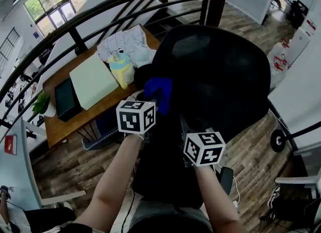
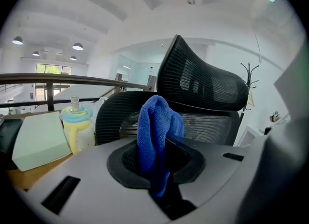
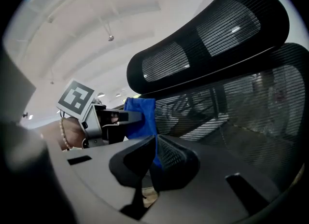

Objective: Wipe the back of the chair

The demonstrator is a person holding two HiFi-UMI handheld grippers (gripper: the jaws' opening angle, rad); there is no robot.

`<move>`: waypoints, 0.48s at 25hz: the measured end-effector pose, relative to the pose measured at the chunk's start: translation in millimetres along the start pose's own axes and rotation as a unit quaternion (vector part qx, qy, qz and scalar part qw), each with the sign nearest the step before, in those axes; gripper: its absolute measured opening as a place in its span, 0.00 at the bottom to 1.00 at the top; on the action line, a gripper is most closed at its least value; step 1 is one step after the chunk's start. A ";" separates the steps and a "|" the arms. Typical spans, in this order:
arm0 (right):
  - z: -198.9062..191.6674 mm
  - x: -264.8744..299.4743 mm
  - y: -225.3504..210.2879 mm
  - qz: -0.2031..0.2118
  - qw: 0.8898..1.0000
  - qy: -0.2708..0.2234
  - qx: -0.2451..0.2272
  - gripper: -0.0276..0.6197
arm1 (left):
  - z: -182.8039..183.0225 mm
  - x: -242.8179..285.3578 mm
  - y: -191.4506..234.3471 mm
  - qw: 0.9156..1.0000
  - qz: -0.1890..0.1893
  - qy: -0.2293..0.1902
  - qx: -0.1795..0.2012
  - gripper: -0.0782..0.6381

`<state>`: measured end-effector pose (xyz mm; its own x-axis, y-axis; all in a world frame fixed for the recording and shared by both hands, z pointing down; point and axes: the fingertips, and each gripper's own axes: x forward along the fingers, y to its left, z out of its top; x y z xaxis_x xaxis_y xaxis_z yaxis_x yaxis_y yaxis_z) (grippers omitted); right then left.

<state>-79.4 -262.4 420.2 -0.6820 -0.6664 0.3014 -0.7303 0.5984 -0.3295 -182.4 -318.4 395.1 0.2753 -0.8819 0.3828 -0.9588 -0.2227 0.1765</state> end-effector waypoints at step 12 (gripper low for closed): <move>2.7 17.1 27.9 0.035 0.999 0.006 -0.015 0.09 | -6.8 -22.9 36.6 0.999 0.034 -0.002 -0.014 0.21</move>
<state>-111.3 -258.3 413.8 -0.7318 -0.6175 0.2885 -0.6815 0.6568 -0.3228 -223.3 -303.5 399.0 0.2083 -0.8966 0.3908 -0.9730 -0.1495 0.1756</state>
